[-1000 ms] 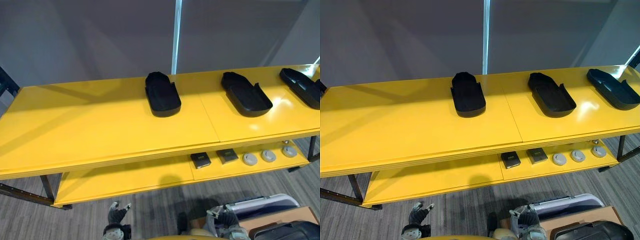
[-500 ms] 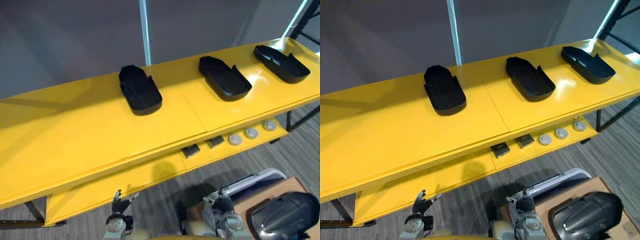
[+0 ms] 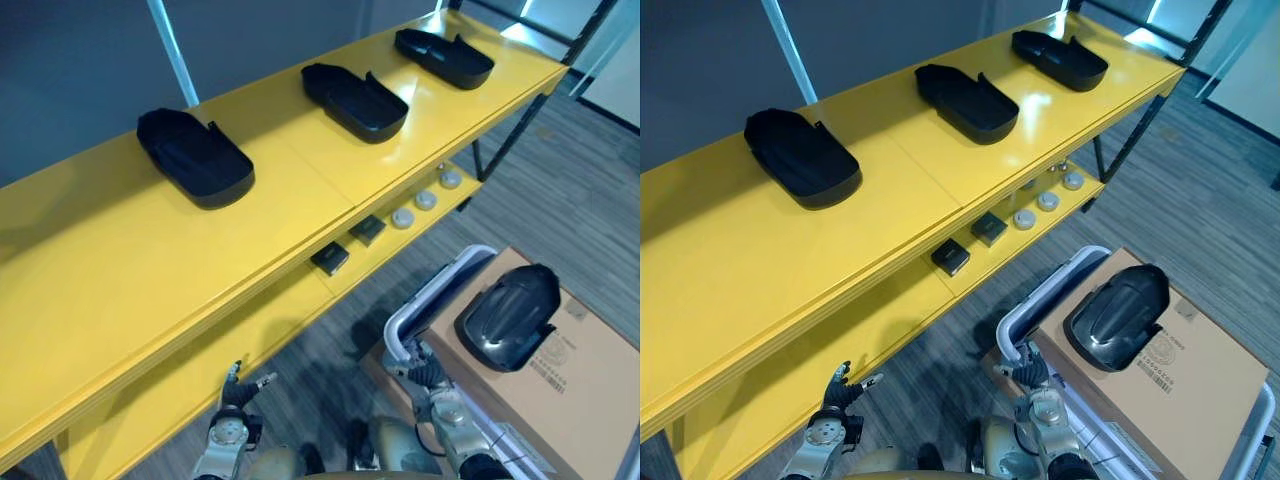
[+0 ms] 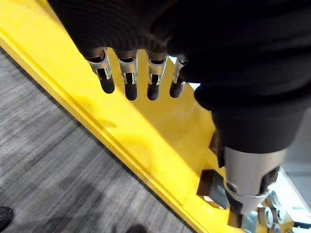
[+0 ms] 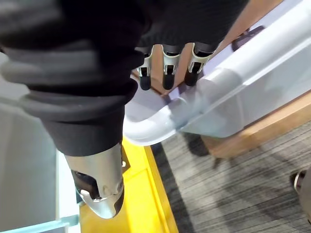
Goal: Walk over and take plastic housings, then place them on the shelf
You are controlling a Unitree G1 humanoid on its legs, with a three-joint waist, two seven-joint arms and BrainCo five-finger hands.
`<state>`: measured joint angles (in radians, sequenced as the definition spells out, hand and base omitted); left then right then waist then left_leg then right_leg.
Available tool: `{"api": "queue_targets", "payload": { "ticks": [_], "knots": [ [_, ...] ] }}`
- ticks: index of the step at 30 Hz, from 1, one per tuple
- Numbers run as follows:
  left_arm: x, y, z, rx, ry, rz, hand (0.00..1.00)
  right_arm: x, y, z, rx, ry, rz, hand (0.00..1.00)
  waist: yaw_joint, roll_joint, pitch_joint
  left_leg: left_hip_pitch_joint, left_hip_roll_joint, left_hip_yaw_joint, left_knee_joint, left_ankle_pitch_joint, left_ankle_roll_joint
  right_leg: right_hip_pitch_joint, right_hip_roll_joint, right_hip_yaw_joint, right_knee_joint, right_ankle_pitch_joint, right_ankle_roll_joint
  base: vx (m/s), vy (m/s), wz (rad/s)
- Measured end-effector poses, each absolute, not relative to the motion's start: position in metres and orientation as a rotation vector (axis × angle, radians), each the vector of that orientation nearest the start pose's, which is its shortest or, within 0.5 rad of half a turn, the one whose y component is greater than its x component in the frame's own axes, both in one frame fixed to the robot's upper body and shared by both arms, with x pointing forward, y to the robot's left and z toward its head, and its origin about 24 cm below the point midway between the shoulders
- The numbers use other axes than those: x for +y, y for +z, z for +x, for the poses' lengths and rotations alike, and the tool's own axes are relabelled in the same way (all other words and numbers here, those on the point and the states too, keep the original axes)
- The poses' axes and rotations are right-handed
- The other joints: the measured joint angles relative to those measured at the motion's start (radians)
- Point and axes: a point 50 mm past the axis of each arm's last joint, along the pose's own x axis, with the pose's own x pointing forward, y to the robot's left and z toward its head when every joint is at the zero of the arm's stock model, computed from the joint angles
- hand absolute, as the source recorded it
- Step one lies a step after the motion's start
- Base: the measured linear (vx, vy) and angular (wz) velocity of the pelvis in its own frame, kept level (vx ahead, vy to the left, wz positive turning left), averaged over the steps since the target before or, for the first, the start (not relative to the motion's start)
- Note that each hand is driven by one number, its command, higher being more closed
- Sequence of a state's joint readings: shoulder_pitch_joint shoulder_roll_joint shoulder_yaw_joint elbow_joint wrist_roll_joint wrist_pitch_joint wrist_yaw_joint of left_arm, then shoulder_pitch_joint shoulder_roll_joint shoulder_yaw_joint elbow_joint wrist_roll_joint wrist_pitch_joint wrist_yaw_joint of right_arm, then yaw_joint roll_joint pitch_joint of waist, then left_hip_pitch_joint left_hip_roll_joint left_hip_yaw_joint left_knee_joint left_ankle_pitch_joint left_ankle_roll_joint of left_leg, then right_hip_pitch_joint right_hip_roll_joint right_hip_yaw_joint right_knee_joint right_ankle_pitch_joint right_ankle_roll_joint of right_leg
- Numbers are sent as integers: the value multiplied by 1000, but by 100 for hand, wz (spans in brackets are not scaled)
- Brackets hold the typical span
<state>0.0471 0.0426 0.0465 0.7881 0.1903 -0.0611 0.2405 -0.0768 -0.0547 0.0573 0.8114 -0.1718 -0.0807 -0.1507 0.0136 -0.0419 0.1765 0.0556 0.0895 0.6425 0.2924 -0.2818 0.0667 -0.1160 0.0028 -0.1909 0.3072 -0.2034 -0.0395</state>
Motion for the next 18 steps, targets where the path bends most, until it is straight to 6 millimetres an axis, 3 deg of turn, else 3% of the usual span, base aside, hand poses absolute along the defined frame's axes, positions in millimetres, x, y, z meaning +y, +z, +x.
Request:
{"api": "queue_targets", "payload": {
  "ticks": [2, 3, 4, 5, 6, 7, 8, 11, 12, 13, 14, 15, 16, 18],
  "knots": [
    [182, -126, 156, 781, 213, 280, 0, -161, -109, 197, 660, -27, -287, 0, 0, 6, -12, 20, 8, 19, -11, 21, -34, 23, 24, 32, -65, 67, -5, -85, -104, -120],
    [178, -130, 150, 807, 210, 267, 0, -164, -114, 187, 689, -32, -292, 0, -2, 24, -31, 32, 17, 21, -32, 28, -43, 41, 52, 67, -130, 105, -4, -35, -151, -107],
    [176, -132, 146, 817, 210, 262, 0, -166, -116, 183, 702, -35, -292, 0, -1, 33, -38, 36, 26, 34, -46, 31, -42, 46, 60, 68, -159, 107, 4, -21, -141, -116],
    [173, -134, 142, 830, 209, 251, 0, -167, -119, 178, 722, -43, -290, 0, 0, 46, -44, 45, 41, 83, -58, 34, -50, 33, 24, -55, -120, 50, -32, -30, -132, -123],
    [175, -136, 136, 845, 213, 252, 0, -165, -121, 175, 733, -40, -281, 0, 2, 37, -49, 63, 35, 134, -73, 36, -54, 7, -59, -211, -43, 26, -27, -23, -133, -141],
    [180, -138, 130, 866, 219, 260, 0, -160, -121, 175, 736, -35, -269, 0, 0, 29, -49, 81, 32, 158, -83, 36, -57, 3, -102, -315, 4, 20, -6, -3, -132, -100],
    [180, -139, 130, 871, 221, 259, 0, -159, -121, 175, 736, -35, -267, 0, -1, 27, -48, 84, 32, 160, -84, 40, -64, 3, -108, -331, 11, 18, -6, 27, -215, -65],
    [181, -141, 128, 891, 212, 268, 0, -163, -126, 163, 768, -44, -266, 0, -24, 32, -46, 96, 75, 157, -13, 43, -94, 36, -68, -291, -4, 19, -24, 39, -231, -45],
    [181, -141, 128, 890, 208, 271, 0, -162, -128, 157, 783, -45, -263, 0, -26, 29, -44, 72, 131, 152, 116, 32, -107, 54, -38, -253, -33, 23, -31, -10, -206, -79],
    [181, -142, 127, 895, 207, 272, 0, -163, -129, 155, 785, -48, -260, 0, -25, 23, -37, 26, 192, 114, 256, 14, -113, 67, -9, -207, -53, 24, -40, -13, -193, -93],
    [180, -142, 127, 895, 202, 272, 0, -163, -129, 155, 784, -48, -259, 0, -25, 28, -33, 1, 212, 66, 319, 4, -109, 70, 4, -184, -55, 21, -47, -7, -145, -112],
    [178, -141, 129, 888, 199, 265, 0, -166, -127, 159, 773, -54, -267, 0, -22, 42, -18, -41, 213, -59, 377, -1, -107, 81, 28, -141, -56, 18, -42, 10, -81, -121],
    [177, -141, 129, 888, 200, 262, 0, -171, -128, 157, 781, -69, -273, 0, -23, 38, -13, -80, 184, -191, 367, -1, -108, 82, 38, -98, -56, 19, -44, 20, -42, -120],
    [177, -141, 130, 886, 203, 262, 0, -175, -129, 152, 793, -88, -282, 0, -25, 36, -7, -108, 137, -332, 293, -12, -132, 91, 40, -46, -56, 20, -43, 59, 28, -104]
  ]
}}
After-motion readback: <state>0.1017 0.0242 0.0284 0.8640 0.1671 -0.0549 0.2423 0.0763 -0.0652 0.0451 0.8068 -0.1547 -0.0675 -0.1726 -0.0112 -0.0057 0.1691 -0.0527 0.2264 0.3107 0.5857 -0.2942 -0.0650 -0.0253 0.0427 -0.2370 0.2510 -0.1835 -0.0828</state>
